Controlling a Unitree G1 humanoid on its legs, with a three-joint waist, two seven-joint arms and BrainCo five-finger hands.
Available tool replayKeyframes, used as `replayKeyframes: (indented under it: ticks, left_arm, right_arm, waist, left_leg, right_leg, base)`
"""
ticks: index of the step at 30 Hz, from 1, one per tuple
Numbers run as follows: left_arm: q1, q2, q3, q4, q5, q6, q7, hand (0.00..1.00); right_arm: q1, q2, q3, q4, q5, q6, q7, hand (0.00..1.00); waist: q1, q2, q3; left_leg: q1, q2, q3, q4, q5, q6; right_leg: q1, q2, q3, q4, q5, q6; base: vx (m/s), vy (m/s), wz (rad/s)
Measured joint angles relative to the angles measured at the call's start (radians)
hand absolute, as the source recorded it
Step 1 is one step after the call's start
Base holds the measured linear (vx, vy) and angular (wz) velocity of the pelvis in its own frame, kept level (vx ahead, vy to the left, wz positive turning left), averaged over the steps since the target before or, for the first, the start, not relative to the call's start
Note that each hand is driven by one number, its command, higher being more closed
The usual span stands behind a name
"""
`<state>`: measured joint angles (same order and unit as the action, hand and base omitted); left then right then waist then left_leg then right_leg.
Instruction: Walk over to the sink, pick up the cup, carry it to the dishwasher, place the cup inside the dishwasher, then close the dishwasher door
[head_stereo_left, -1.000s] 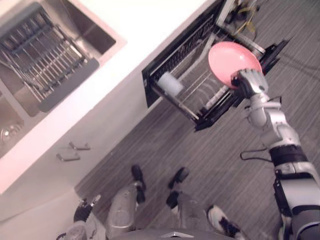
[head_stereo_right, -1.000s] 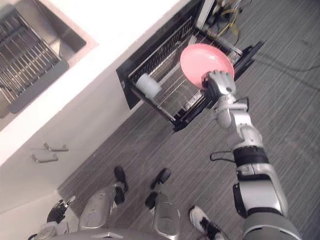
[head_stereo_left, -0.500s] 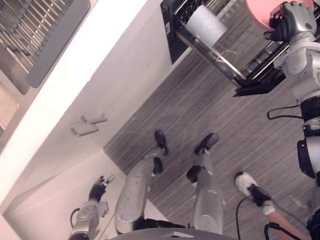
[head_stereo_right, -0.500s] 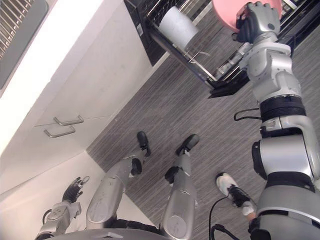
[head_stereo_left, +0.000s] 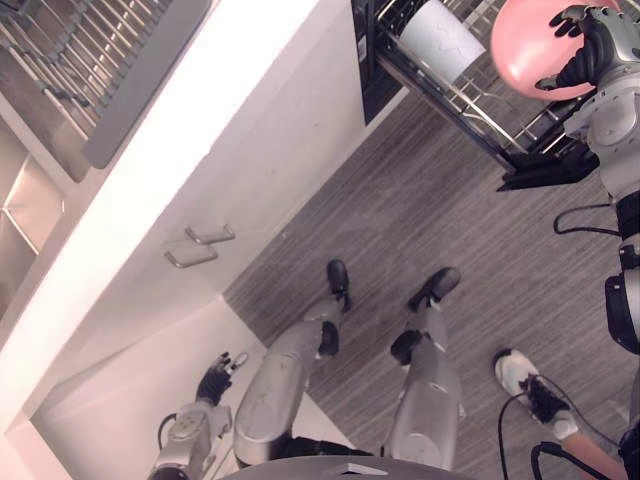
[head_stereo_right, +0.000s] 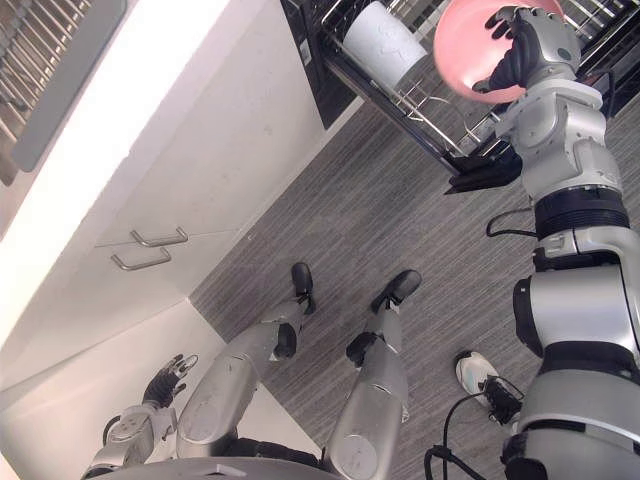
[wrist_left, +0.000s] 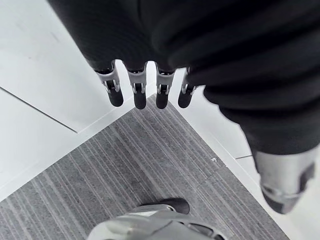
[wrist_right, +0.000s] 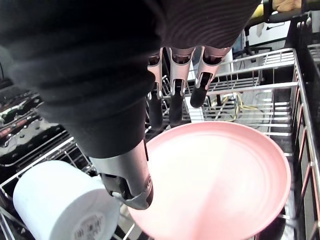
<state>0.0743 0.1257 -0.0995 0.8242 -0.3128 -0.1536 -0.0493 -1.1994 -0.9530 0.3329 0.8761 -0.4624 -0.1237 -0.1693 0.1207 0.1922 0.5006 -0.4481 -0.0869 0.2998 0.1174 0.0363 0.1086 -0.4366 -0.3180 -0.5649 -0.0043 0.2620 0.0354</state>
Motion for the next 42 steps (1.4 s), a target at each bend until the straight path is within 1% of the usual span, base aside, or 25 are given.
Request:
replayKeyframes:
  ticks: [3,5,6,7,9,11,13,14,16,17,19,20,21,22,23,24,26,29,31,33,34,35,38,41,42]
  left_arm:
    - [0.021,-0.008,0.015,-0.031,0.001,-0.009,-0.003,0.0]
    - [0.034,-0.009,0.023,-0.031,0.003,-0.015,-0.003,0.0]
    - [0.036,-0.009,0.023,-0.031,0.003,-0.016,-0.003,0.0]
    - [0.042,-0.009,0.024,-0.028,0.003,-0.017,-0.003,0.0]
    - [0.055,-0.011,0.028,-0.024,0.004,-0.014,-0.002,0.0]
    - [0.078,-0.026,0.056,-0.014,0.014,-0.005,0.001,0.0]
    - [0.096,-0.038,0.06,0.016,0.023,-0.003,0.007,0.0]
    - [0.103,-0.047,0.06,0.033,0.023,-0.002,0.013,0.0]
    - [0.104,-0.051,0.06,0.05,0.023,-0.004,0.021,0.0]
    - [0.104,-0.051,0.06,0.067,0.022,-0.005,0.024,0.0]
    - [0.105,-0.051,0.058,0.078,0.023,-0.008,0.025,0.0]
    - [0.104,-0.052,0.055,0.09,0.023,-0.015,0.027,0.0]
    - [0.104,-0.053,0.052,0.091,0.023,-0.016,0.028,0.0]
    - [0.104,-0.057,0.045,0.092,0.023,-0.018,0.03,0.0]
    - [0.104,-0.065,0.028,0.099,0.023,-0.023,0.04,0.0]
    - [0.104,-0.067,0.017,0.103,0.023,-0.024,0.046,0.0]
    - [0.104,-0.074,-0.011,0.116,0.023,-0.024,0.052,0.0]
    - [0.103,-0.087,-0.031,0.119,0.022,-0.03,0.062,0.0]
    - [0.103,-0.09,-0.033,0.125,0.021,-0.033,0.064,0.0]
    - [0.103,-0.09,-0.035,0.125,0.019,-0.042,0.063,0.0]
    - [0.103,-0.091,-0.041,0.125,0.01,-0.045,0.06,0.0]
    - [0.104,-0.091,-0.044,0.125,0.004,-0.045,0.054,0.0]
    - [0.109,-0.09,-0.051,0.126,0.0,-0.046,0.032,0.0]
    - [0.122,-0.093,-0.056,0.125,0.0,-0.05,0.017,0.0]
    - [0.126,-0.096,-0.055,0.125,0.0,-0.051,0.014,0.0]
  right_arm:
    - [0.027,0.001,-0.107,-0.039,0.061,0.0,-0.063,0.0]
    - [0.098,0.001,-0.218,-0.089,0.135,-0.002,-0.107,0.0]
    - [0.107,0.001,-0.231,-0.094,0.154,-0.003,-0.107,0.0]
    - [0.145,0.001,-0.281,-0.111,0.207,-0.006,-0.109,0.0]
    - [0.209,0.002,-0.339,-0.114,0.258,-0.007,-0.118,0.0]
    - [0.307,0.014,-0.423,-0.107,0.403,0.038,-0.116,0.0]
    - [0.359,0.034,-0.504,-0.084,0.528,0.067,-0.114,0.0]
    - [0.378,0.042,-0.548,-0.061,0.603,0.084,-0.111,1.0]
    - [0.392,0.043,-0.593,-0.025,0.711,0.108,-0.095,1.0]
    - [0.408,0.053,-0.627,0.02,0.823,0.137,-0.07,1.0]
    - [0.423,0.067,-0.644,0.062,0.912,0.166,-0.042,1.0]
    - [0.428,0.087,-0.658,0.091,0.99,0.182,-0.02,1.0]
    - [0.428,0.091,-0.659,0.1,1.019,0.187,-0.011,1.0]
    - [0.428,0.092,-0.659,0.111,1.058,0.189,0.0,1.0]
    - [0.425,0.095,-0.658,0.12,1.099,0.189,0.024,1.0]
    - [0.419,0.1,-0.658,0.12,1.111,0.188,0.033,1.0]
    - [0.379,0.119,-0.652,0.118,1.17,0.183,0.061,1.0]
    - [0.342,0.129,-0.648,0.103,1.206,0.165,0.091,1.0]
    - [0.318,0.157,-0.645,0.081,1.21,0.148,0.103,1.0]
    - [0.29,0.17,-0.62,0.081,1.209,0.137,0.108,1.0]
    - [0.267,0.174,-0.608,0.081,1.201,0.128,0.122,1.0]
    - [0.246,0.18,-0.614,0.09,1.196,0.117,0.106,1.0]
    - [0.244,0.17,-0.609,0.094,1.136,0.104,0.101,1.0]
    - [0.227,0.166,-0.582,0.094,1.047,0.105,0.101,1.0]
    - [0.216,0.165,-0.571,0.101,1.043,0.107,0.099,1.0]
  waist:
    - [-0.029,0.0,0.0]
    - [-0.052,0.0,0.0]
    - [-0.054,0.0,0.0]
    - [-0.061,-0.001,-0.004]
    - [-0.07,-0.003,-0.029]
    - [-0.085,-0.005,-0.062]
    - [-0.098,-0.007,-0.102]
    - [-0.103,-0.006,-0.117]
    - [-0.111,-0.006,-0.118]
    - [-0.123,-0.006,-0.118]
    - [-0.133,-0.002,-0.117]
    - [-0.133,0.004,-0.113]
    - [-0.135,0.01,-0.11]
    - [-0.132,0.022,-0.101]
    - [-0.124,0.043,-0.092]
    - [-0.121,0.051,-0.09]
    - [-0.11,0.08,-0.082]
    - [-0.09,0.106,-0.075]
    - [-0.082,0.108,-0.077]
    - [-0.069,0.11,-0.078]
    - [-0.061,0.113,-0.081]
    - [-0.061,0.115,-0.082]
    - [-0.066,0.119,-0.085]
    - [-0.067,0.12,-0.086]
    - [-0.071,0.121,-0.086]
  left_leg:
    - [0.057,-0.004,-0.014,-0.022,0.004,-0.001]
    - [0.124,-0.005,-0.025,-0.042,0.004,-0.005]
    - [0.132,-0.005,-0.025,-0.046,0.004,-0.005]
    - [0.161,-0.005,-0.025,-0.059,0.004,-0.005]
    - [0.19,-0.005,-0.025,-0.078,0.006,-0.007]
    - [0.25,-0.005,-0.024,-0.11,0.008,-0.011]
    - [0.281,-0.006,-0.019,-0.13,0.008,-0.012]
    - [0.295,-0.006,-0.011,-0.141,0.009,-0.014]
    - [0.306,-0.006,0.001,-0.145,0.008,-0.015]
    - [0.311,-0.007,0.001,-0.161,0.017,-0.019]
    - [0.309,-0.007,0.001,-0.178,0.023,-0.028]
    - [0.298,-0.007,0.002,-0.194,0.036,-0.036]
    - [0.291,-0.007,0.002,-0.195,0.04,-0.038]
    - [0.283,-0.006,0.002,-0.195,0.044,-0.04]
    - [0.267,-0.006,0.001,-0.2,0.049,-0.047]
    - [0.259,-0.005,0.001,-0.2,0.051,-0.049]
    - [0.223,-0.004,0.0,-0.2,0.06,-0.061]
    - [0.191,-0.005,-0.003,-0.195,0.07,-0.063]
    - [0.174,-0.006,-0.012,-0.195,0.086,-0.051]
    - [0.171,-0.012,-0.06,-0.194,0.094,-0.052]
    - [0.172,-0.019,-0.09,-0.194,0.098,-0.055]
    - [0.175,-0.03,-0.122,-0.194,0.103,-0.063]
    - [0.178,-0.051,-0.165,-0.195,0.104,-0.062]
    - [0.193,-0.069,-0.205,-0.195,0.104,-0.064]
    - [0.195,-0.071,-0.218,-0.195,0.106,-0.067]
  right_leg:
    - [0.058,0.001,-0.017,-0.006,-0.007,0.005]
    - [0.124,0.004,-0.025,-0.007,-0.019,0.013]
    - [0.13,0.005,-0.025,-0.007,-0.02,0.013]
    - [0.155,0.007,-0.025,-0.007,-0.024,0.018]
    - [0.174,0.008,-0.025,-0.006,-0.03,0.025]
    - [0.217,0.012,-0.023,-0.005,-0.037,0.035]
    - [0.232,0.013,-0.017,-0.001,-0.046,0.038]
    - [0.233,0.013,-0.006,0.006,-0.051,0.037]
    - [0.229,0.01,0.008,0.022,-0.059,0.035]
    - [0.225,0.009,0.01,0.026,-0.063,0.034]
    - [0.213,0.008,0.011,0.027,-0.067,0.032]
    - [0.192,0.008,0.016,0.028,-0.065,0.03]
    - [0.185,0.008,0.015,0.027,-0.065,0.03]
    - [0.178,0.009,0.015,0.027,-0.064,0.028]
    - [0.163,0.009,0.015,0.026,-0.061,0.025]
    - [0.154,0.008,0.015,0.026,-0.06,0.024]
    - [0.118,0.009,0.015,0.025,-0.053,0.019]
    - [0.087,0.008,0.014,0.027,-0.043,0.009]
    - [0.069,0.006,0.013,0.033,-0.041,0.007]
    - [0.054,-0.008,0.008,0.069,-0.051,0.012]
    - [0.046,-0.025,0.005,0.108,-0.073,0.014]
    - [0.038,-0.05,-0.002,0.156,-0.102,0.018]
    - [0.023,-0.101,-0.022,0.25,-0.155,0.02]
    - [0.026,-0.147,-0.039,0.33,-0.198,0.026]
    - [0.032,-0.154,-0.049,0.342,-0.206,0.025]
  base:
    - [0.08,0.0,0.09]
    - [0.1,-0.017,0.08]
    - [0.08,-0.022,0.02]
    - [0.06,-0.026,-0.02]
    - [0.09,-0.045,-0.03]
    - [0.1,-0.06,-0.08]
    - [0.11,-0.069,-0.14]
    - [0.1,-0.072,-0.22]
    - [0.04,-0.057,-0.2]
    - [0.0,-0.06,-0.11]
    - [-0.01,-0.084,-0.04]
    - [-0.02,-0.094,-0.03]
    - [-0.03,-0.106,-0.02]
    - [-0.04,-0.108,0.05]
    - [-0.04,-0.109,0.03]
    - [-0.04,-0.108,0.04]
    - [-0.03,-0.11,0.04]
    - [0.01,-0.109,0.04]
    - [0.04,-0.098,0.07]
    - [0.05,-0.098,0.15]
    - [0.05,-0.081,0.31]
    - [0.05,-0.075,0.36]
    - [0.01,-0.03,0.42]
    - [-0.03,-0.019,0.33]
    - [-0.05,-0.034,0.45]
